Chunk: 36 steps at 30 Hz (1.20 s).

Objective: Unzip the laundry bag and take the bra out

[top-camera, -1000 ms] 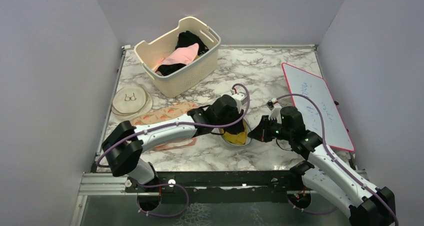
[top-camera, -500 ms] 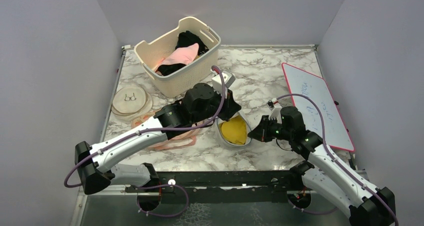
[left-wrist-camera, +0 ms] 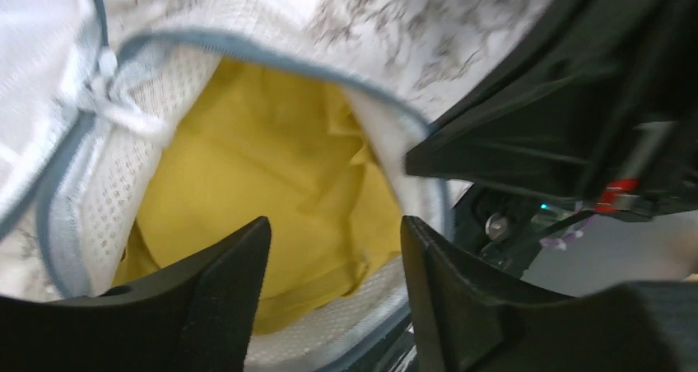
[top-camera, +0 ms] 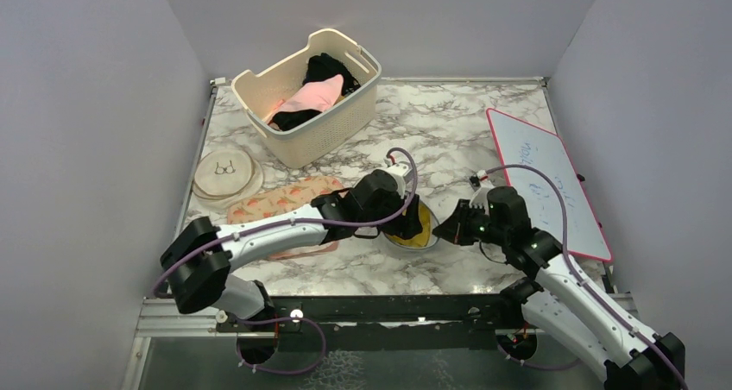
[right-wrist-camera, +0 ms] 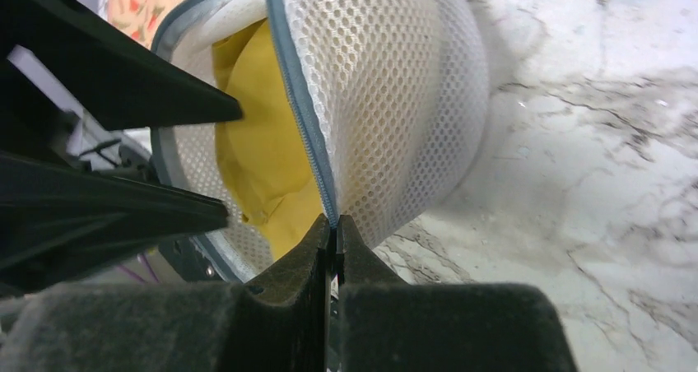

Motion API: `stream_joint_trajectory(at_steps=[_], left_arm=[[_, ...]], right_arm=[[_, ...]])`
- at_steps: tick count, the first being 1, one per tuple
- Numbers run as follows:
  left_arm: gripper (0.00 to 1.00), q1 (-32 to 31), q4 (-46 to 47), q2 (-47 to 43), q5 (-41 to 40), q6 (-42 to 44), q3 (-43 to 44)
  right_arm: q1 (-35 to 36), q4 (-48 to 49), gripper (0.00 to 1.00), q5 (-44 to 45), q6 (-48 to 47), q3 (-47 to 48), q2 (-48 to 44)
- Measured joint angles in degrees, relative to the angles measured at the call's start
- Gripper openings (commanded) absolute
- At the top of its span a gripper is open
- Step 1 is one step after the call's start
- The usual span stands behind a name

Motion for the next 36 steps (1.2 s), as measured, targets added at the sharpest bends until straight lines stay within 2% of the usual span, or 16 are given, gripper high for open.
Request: stream_joint_trajectory(at_steps=[3,8,14,16,20,26,28,31,32,34,36], left_arm=[[0.56,-0.02,1.88,4.11,1.05,-1.64,-1.20],[0.52,-1.38,5.42,9.75,1.62,-1.95,0.50],[0.40,-2.71,6.21,11.50,-0.15,-1.05,1.62],[0.42,-3.08,5.79,11.89,-2.14,-0.37,2.47],[0.56,-4.20,4.37,14.08,-6.29,1.55,5.53],[0.53,-6.56,1.14,20.83,-13.11,3.10,9.70],[0.47,-7.34,0.13,23.52,-15.26,3.74,11.15],[0.18,-7.89,-1.11,26.01,-18.01,4.76,13.44],[0.12,-8.00,-1.97,26.67,-19.04,5.03,14.49],[0.02,-8.00,-3.17,27.45,-20.26,5.75,15.96],[0.00,-8.00,-4.15,27.56,-20.96,6.29,16.46]], right_arm=[[0.00,-2.16,0.01,3.67,2.75,-0.02,-1.79],[0.00,-3.65,0.01,6.27,4.42,-0.04,-3.65],[0.00,-3.85,0.01,6.32,4.63,-0.04,-2.97],[0.00,-3.85,0.01,6.29,4.61,-0.04,-2.64],[0.00,-3.85,0.01,6.29,4.59,-0.04,-2.47],[0.00,-5.31,0.01,6.51,4.50,-0.04,-2.43],[0.00,-5.95,0.01,6.91,4.39,-0.04,-2.49],[0.00,-6.01,0.01,7.45,4.37,-0.04,-2.54],[0.00,-5.95,0.01,7.52,4.37,-0.04,-2.51],[0.00,-5.88,0.01,7.52,4.37,-0.04,-2.49],[0.00,-5.77,0.01,7.50,4.39,-0.04,-2.34]])
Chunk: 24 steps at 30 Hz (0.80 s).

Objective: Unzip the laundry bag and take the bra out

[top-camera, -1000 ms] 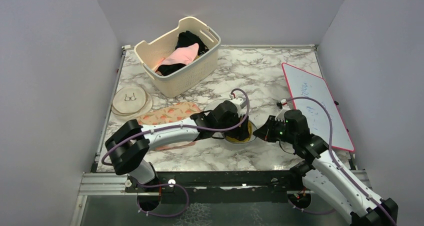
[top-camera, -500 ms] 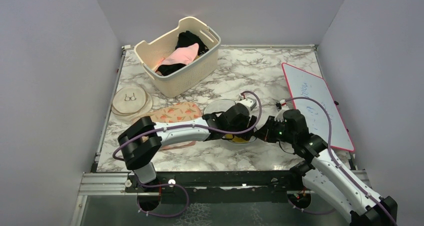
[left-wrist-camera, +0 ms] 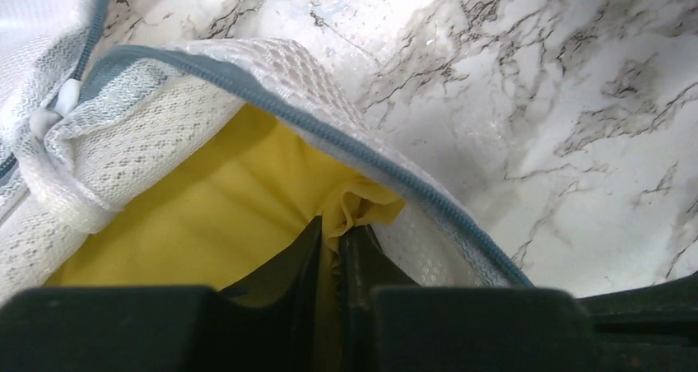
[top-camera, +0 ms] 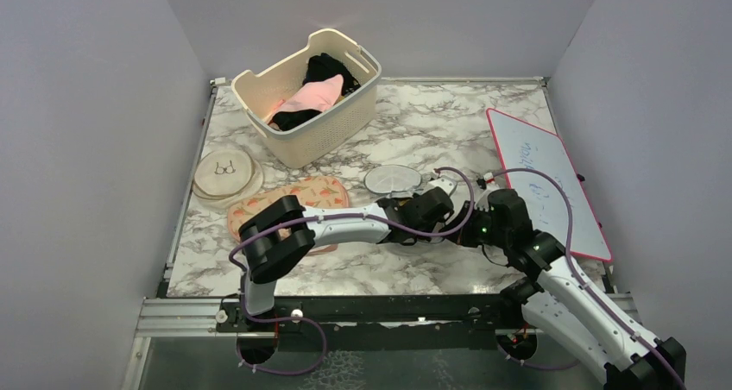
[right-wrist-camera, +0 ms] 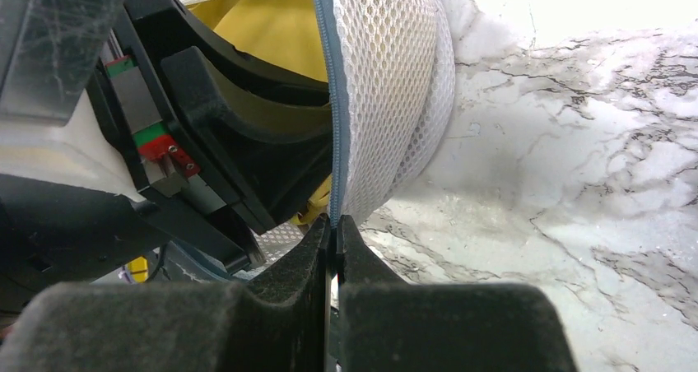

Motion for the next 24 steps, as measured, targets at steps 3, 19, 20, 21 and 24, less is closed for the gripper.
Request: stream_joint_trajectory(at_steps=[3,19,20,21,24], left_arm=[[0.00,0.00,-0.74,-0.37,-0.15,0.63,0.04],[0.00,0.02,-0.28,-26.56,-1.27,3.45,-6.29],[0.00,0.02,0.09,-27.85,-1.49,3.52,-6.91],[0.00,0.02,0.24,-28.81,-1.70,3.54,-7.39],[0.00,0.02,0.46,-32.00,-2.47,3.63,-8.15]], right_arm=[[0.00,0.22,0.01,0.00,0.00,0.00,0.52],[0.00,2.75,0.01,0.02,-0.28,0.00,2.51],[0.00,2.86,0.01,0.02,-0.31,0.00,2.54],[0.00,2.93,0.01,0.02,-0.31,0.00,2.54],[0.00,3.02,0.01,0.02,-0.35,0.00,2.51]])
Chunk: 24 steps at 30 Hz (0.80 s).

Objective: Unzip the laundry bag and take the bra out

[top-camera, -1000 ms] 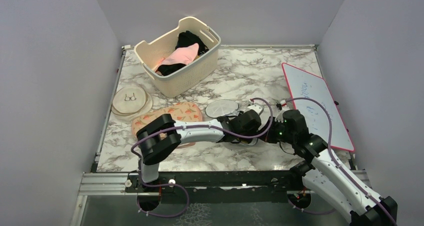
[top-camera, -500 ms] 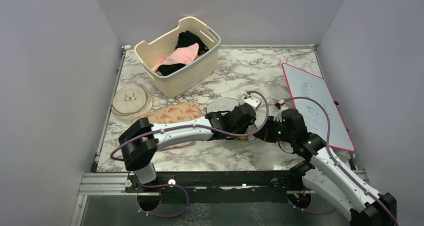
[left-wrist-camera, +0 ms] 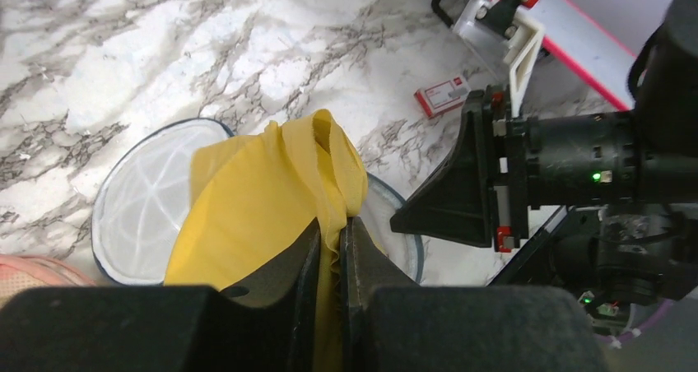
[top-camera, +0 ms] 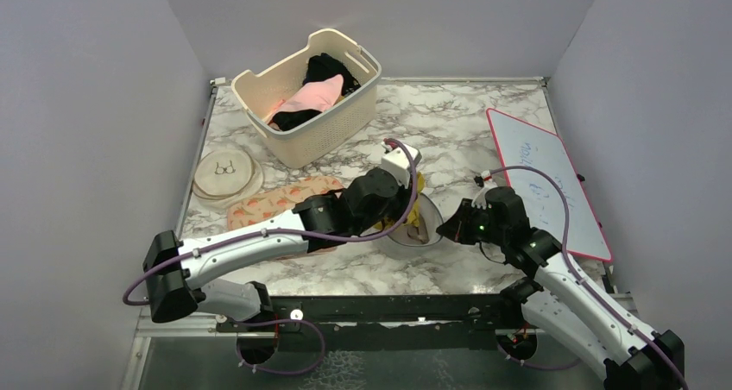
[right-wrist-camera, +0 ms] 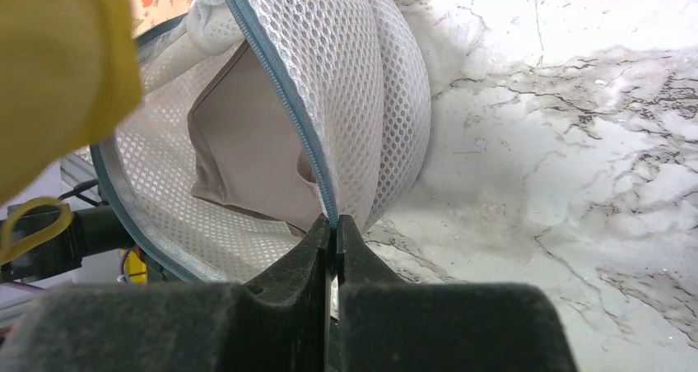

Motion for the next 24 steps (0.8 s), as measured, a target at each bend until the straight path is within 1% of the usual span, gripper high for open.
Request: stream_joint_trajectory(at_steps=[10,13,18,21,24], left_arm=[[0.00,0.00,-0.39,-5.35,-1.79,0.63,2.32],[0.00,0.20,-1.22,-5.77,-2.10,0.63,4.70],[0.00,2.27,-5.57,-4.13,-3.13,2.29,12.85],[0.00,5.18,-7.65,-1.11,-5.38,5.05,19.45],[0.00,9.94,-9.57,2.62,-7.13,8.70,25.86]], right_arm=[[0.00,0.35,0.01,0.00,-0.07,-0.28,-0.28],[0.00,0.42,0.01,0.00,-0.13,-0.28,-0.20],[0.00,0.44,0.01,-0.02,-0.37,-0.33,-0.15],[0.00,0.44,0.01,-0.04,-0.46,-0.33,-0.17],[0.00,0.44,0.01,-0.07,-0.52,-0.33,-0.17]])
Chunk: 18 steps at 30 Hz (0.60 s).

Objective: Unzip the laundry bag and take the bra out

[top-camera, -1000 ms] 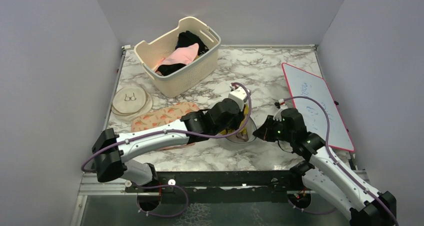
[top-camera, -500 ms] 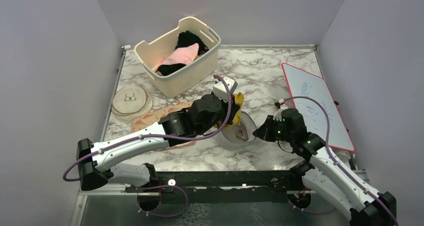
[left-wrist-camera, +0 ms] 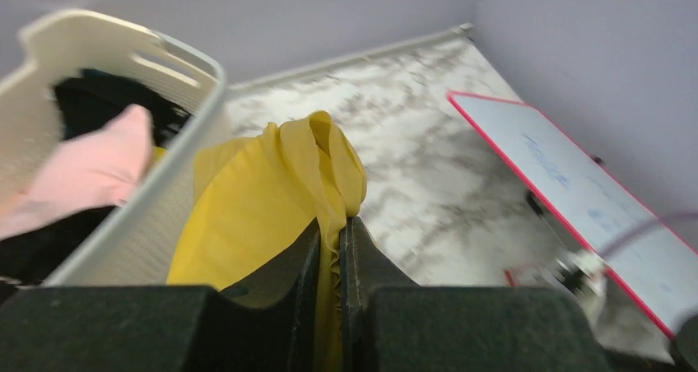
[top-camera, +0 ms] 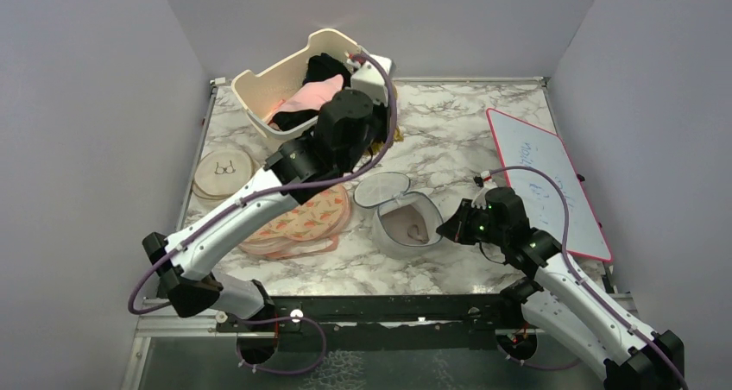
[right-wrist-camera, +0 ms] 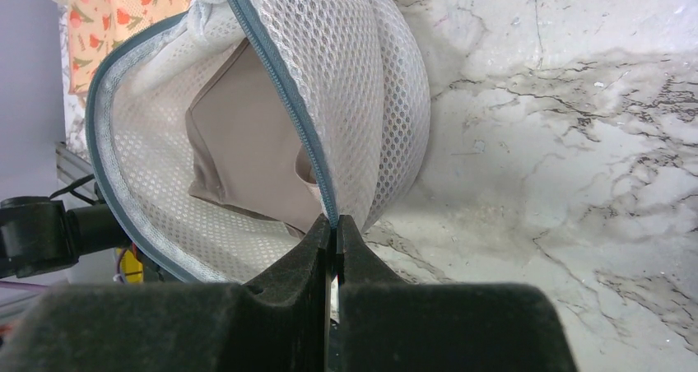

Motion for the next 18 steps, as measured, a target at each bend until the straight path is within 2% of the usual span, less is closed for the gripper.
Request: stream_joint_trajectory(at_steps=[11,18], left_arm=[[0.00,18.75,-0.79,21.05,-11.52,13.86,24.61],[0.00,27.85,-1.05,33.33,-11.82,15.78,29.99]], right_arm=[[0.00,-0.09,0.01,-0.04,-0.02,0.00,-0.02],[0.00,-0.61,0.01,-0.11,-0.04,0.00,-0.68]])
